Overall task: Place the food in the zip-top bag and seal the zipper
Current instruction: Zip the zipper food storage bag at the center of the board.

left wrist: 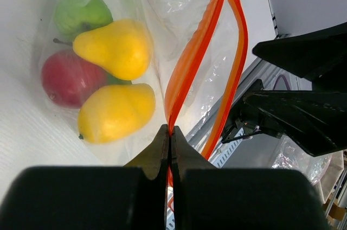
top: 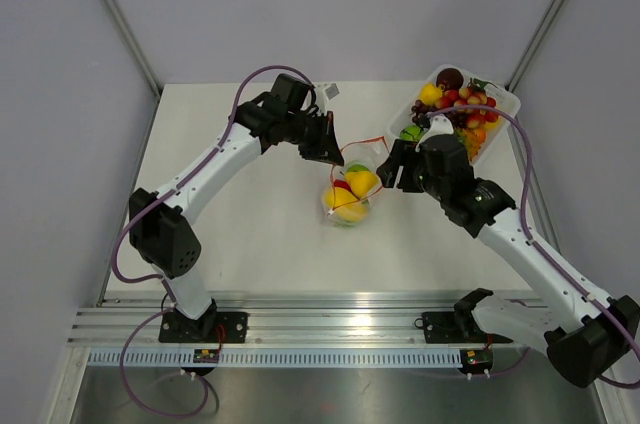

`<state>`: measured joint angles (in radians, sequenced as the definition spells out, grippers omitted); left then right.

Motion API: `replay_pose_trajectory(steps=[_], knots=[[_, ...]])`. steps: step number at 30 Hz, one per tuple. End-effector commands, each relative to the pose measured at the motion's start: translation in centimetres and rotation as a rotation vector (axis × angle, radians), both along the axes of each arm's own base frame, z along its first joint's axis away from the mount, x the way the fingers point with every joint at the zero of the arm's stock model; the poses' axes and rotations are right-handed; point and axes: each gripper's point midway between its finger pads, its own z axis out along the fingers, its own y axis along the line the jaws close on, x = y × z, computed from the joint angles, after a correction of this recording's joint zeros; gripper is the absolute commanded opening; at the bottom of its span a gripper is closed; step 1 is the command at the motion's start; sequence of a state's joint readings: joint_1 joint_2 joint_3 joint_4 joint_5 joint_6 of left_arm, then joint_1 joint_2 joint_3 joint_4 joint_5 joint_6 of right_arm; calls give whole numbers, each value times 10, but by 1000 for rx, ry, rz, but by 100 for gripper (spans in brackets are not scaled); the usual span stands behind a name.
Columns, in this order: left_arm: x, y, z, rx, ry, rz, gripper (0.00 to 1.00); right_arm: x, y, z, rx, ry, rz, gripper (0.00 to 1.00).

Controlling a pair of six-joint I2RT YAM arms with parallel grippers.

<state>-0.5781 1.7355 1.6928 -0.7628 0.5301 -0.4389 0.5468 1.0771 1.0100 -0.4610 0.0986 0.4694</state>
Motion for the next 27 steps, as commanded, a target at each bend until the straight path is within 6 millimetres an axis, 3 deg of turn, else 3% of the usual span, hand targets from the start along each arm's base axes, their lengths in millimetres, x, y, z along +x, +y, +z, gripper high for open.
replay_pose_trajectory(steps=[1, 6, 9, 12, 20, 24, 25, 26, 27], knots=[[3, -5, 25, -44, -87, -38, 0, 8, -10, 52, -6, -185, -8, 72], [21, -16, 20, -41, -94, -70, 0, 19, -29, 72, -91, -272, -22, 75], [27, -24, 32, -72, -122, -99, 0, 27, -40, 78, -121, -247, 21, 79], [36, -29, 36, -80, -136, -108, 0, 29, -31, 69, -149, -170, 126, 82], [48, -30, 44, -92, -168, -121, 0, 45, -23, 3, -197, 35, 146, 82], [47, -27, 52, -96, -201, -147, 0, 49, -16, -19, -166, 99, 139, 65], [46, -26, 53, -93, -205, -153, 0, 50, -12, -22, -140, 112, 135, 48], [46, -24, 54, -91, -213, -158, 4, 48, -7, -24, -115, 119, 149, 39], [43, -23, 60, -93, -243, -174, 22, 50, -5, -21, -95, 108, 143, 24]])
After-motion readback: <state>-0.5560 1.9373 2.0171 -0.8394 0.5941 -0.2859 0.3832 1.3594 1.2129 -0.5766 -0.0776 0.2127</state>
